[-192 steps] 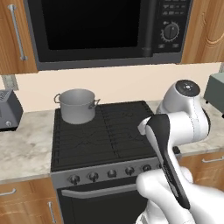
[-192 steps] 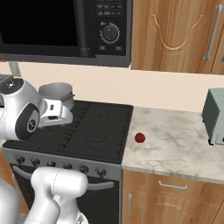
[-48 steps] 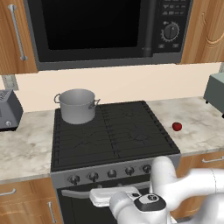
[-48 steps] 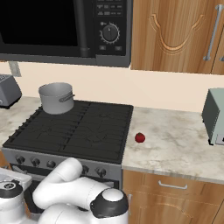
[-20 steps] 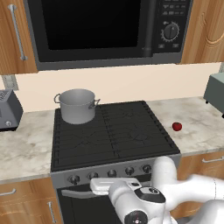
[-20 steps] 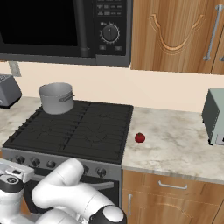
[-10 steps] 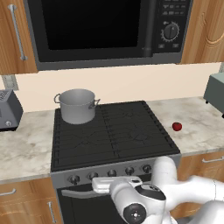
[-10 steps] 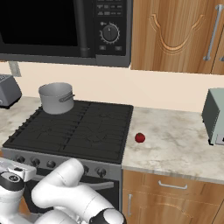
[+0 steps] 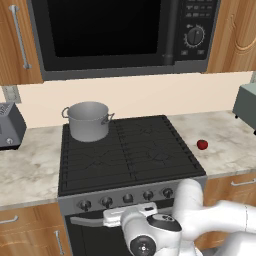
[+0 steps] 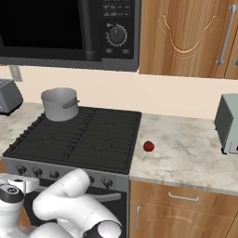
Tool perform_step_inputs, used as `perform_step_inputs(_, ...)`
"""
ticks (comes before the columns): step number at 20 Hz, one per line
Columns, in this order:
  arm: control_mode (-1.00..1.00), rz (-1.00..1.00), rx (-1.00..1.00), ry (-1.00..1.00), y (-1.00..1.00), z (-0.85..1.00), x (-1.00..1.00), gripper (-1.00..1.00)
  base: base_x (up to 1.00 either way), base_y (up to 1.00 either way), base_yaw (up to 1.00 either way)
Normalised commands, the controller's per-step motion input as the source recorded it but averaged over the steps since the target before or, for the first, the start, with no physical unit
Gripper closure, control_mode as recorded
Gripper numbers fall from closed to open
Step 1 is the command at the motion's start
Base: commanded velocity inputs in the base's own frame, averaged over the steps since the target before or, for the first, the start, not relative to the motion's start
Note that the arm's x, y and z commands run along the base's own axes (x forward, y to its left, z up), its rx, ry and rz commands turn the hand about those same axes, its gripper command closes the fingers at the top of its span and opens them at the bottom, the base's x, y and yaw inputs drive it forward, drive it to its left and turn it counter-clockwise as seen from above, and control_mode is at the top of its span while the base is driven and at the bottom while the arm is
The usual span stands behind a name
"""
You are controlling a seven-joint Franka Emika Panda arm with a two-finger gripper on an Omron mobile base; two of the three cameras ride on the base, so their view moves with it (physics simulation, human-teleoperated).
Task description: Turn on the burner for the pot on the stove. Wait thirty seconds for the pot to heat up. Then add the tomato to the pot.
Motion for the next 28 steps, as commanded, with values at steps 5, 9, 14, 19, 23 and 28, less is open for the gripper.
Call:
perform_step_inputs(5, -1.00, 0.00, -0.04, 0.00, 0.02, 0.00, 0.16, -1.00, 0.00, 0.00, 0.00)
perform_step_inputs(9, -1.00, 0.00, -0.01, 0.00, 0.00, -0.01, 0.18, -1.00, 0.00, 0.00, 0.00)
perform_step_inputs(14, -1.00, 0.00, -0.03, 0.00, 0.00, -0.14, 0.15, -1.00, 0.00, 0.00, 0.00)
perform_step_inputs(19, -1.00, 0.00, -0.06, 0.00, 0.05, -0.32, 0.16, -1.00, 0.00, 0.00, 0.00)
perform_step_inputs(23, -1.00, 0.00, -0.08, 0.00, 0.12, -0.29, 0.24, -1.00, 0.00, 0.00, 0.00)
perform_step_inputs(28, -1.00, 0.00, -0.04, 0.00, 0.04, -0.18, 0.22, -1.00, 0.00, 0.00, 0.00)
